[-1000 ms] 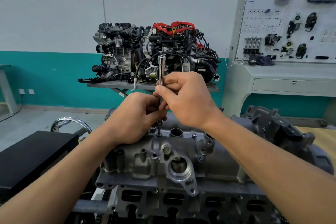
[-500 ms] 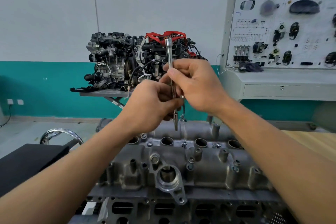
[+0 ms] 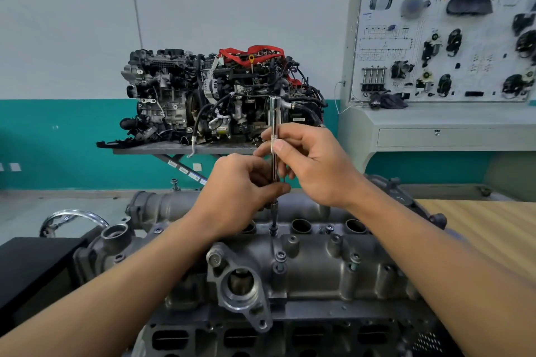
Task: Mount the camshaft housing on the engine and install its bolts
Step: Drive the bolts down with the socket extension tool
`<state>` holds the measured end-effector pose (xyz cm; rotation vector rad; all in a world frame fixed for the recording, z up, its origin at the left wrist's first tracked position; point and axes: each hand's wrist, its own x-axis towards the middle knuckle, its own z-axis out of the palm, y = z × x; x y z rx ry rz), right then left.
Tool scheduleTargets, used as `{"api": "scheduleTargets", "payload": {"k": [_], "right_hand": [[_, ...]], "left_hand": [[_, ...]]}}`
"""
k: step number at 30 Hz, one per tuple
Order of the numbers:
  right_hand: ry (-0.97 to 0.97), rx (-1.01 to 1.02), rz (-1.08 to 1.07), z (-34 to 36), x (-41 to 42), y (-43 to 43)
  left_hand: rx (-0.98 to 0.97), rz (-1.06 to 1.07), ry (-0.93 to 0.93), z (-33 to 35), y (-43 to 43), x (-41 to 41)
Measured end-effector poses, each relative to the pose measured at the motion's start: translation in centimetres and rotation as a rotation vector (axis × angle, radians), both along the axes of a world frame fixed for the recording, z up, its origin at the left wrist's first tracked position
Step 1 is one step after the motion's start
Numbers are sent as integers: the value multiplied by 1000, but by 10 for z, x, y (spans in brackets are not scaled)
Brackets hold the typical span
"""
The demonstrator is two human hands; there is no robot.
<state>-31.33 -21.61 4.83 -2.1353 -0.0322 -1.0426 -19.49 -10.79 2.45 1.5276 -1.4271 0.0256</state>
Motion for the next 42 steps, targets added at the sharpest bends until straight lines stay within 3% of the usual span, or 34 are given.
{"api": "scheduleTargets", "payload": {"k": [17,26,30,34,38,42], "right_hand": [[-25,102,173,-1,-8,1],[102,34,-7,22,-10,-2],[59,58,16,6,-6,0],[73,-61,-19,0,-8,0],[66,50,58,6,-14,-3],[11,-4,-65,7,-11,0]], "left_hand": [[-12,-72,-5,-6,6,-2],[-25,-106,81,-2,9,-5],[14,-139,50,-4,11,-5],[114,-179,20,-3,10,-5],[156,-189,-45,-1,10,-8],[89,-175,-6,0,7,-9]]}}
